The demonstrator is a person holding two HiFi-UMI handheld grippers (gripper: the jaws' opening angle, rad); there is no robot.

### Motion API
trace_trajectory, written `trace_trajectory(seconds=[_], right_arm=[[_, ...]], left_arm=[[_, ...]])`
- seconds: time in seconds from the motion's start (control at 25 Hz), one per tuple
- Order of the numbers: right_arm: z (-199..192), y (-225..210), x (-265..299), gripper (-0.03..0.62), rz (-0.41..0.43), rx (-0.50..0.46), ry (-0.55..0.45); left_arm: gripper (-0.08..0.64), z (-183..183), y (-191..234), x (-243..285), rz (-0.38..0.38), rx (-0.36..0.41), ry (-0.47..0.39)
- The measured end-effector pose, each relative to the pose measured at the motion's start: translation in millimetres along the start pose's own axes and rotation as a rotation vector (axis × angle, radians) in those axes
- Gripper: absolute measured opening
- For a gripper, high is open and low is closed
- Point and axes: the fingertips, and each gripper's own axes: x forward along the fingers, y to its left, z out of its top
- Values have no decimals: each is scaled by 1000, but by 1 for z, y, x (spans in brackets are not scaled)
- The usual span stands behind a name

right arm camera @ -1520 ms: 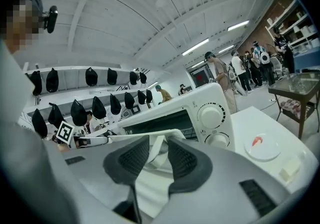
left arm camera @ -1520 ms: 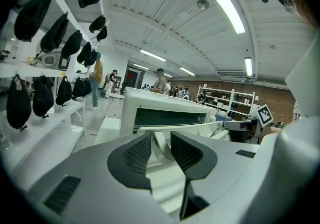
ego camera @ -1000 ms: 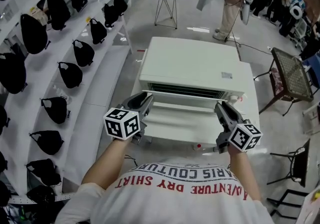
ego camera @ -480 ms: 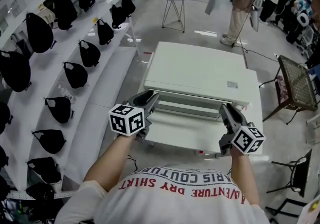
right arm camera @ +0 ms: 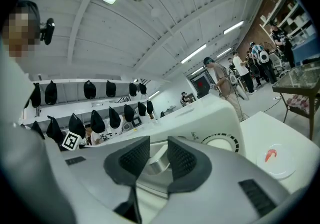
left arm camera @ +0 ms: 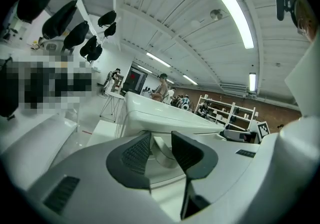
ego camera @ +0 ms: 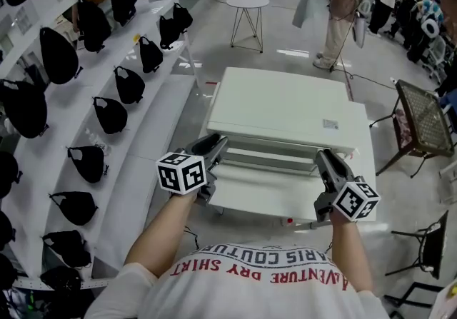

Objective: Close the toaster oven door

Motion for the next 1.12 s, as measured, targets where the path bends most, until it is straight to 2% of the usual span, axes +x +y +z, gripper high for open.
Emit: trace_trajectory(seconds=[0.16,0.28,0.48,0.6,0.84,1.0,1.12], right_arm=[[9,7,-15,115,21,9,-49],[12,24,-27,73,61,0,-71],[7,66,-48,52,150,-46,-68],[8,87,-64,42,198,-64,-73],[5,119,-94,34,265,-44,-94],[-3,129,-108,29,264,-103,-89],[-7,135,-116,26,275,-113,-82]], left_arm=[[162,7,-12,-11,-27,44,-20],[178,9,-32,-22,-76,79,-34],[177,13,-81,-45,-174,167,-66],[149,11,-115,-58,-254,198,-65],[72,-2,-171,-79,-403,208,-69],[46,-13,-193,-87,-441,269,-65],[41,-20,-203,-88,-455,276,-57]])
